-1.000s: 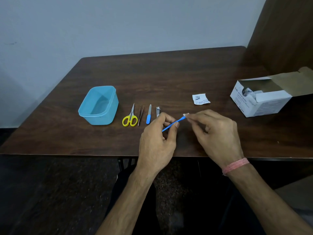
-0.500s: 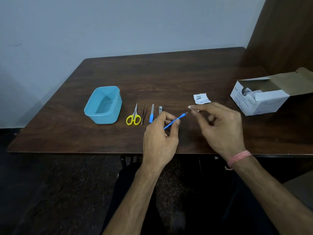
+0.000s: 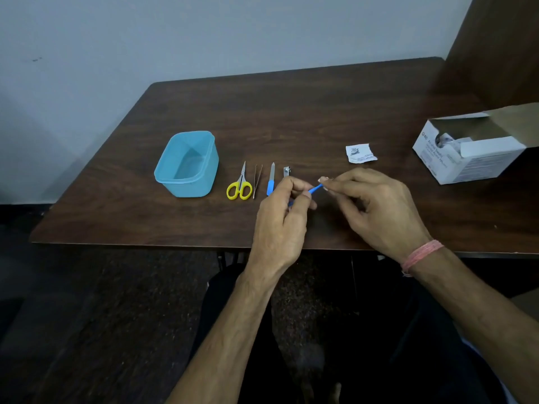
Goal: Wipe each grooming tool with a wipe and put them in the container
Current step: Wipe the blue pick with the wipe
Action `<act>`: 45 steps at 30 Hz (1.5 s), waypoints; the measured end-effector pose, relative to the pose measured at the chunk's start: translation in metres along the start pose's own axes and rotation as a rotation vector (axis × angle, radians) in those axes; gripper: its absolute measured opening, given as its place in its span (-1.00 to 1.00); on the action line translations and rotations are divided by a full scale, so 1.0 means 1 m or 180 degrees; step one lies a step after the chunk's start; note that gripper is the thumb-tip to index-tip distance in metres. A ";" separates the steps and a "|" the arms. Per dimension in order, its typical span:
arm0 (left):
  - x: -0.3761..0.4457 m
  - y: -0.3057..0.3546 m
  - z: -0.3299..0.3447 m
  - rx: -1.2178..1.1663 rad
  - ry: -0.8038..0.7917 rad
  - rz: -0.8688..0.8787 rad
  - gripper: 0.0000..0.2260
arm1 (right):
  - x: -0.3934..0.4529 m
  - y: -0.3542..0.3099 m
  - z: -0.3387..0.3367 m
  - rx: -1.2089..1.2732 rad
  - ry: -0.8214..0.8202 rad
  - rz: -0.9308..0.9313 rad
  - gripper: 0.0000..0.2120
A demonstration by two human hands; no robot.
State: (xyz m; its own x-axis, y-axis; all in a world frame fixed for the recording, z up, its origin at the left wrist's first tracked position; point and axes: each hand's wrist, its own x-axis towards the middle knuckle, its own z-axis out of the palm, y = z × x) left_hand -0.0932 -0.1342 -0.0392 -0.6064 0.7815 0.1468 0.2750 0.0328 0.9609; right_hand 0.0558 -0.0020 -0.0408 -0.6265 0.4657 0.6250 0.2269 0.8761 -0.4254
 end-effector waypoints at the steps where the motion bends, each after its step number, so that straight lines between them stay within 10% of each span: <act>1: 0.000 0.002 -0.001 -0.0041 -0.0048 -0.0039 -0.84 | 0.000 0.001 0.000 0.0014 0.0046 0.0043 -0.74; 45: 0.002 0.002 -0.005 0.0065 -0.0444 -0.0054 -0.77 | 0.001 0.000 -0.006 0.0132 0.0466 0.0590 -0.85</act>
State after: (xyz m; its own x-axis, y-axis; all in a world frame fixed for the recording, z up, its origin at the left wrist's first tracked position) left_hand -0.0971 -0.1357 -0.0356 -0.5019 0.8597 0.0952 0.2816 0.0584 0.9578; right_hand 0.0591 -0.0010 -0.0360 -0.4615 0.6338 0.6208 0.2952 0.7695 -0.5662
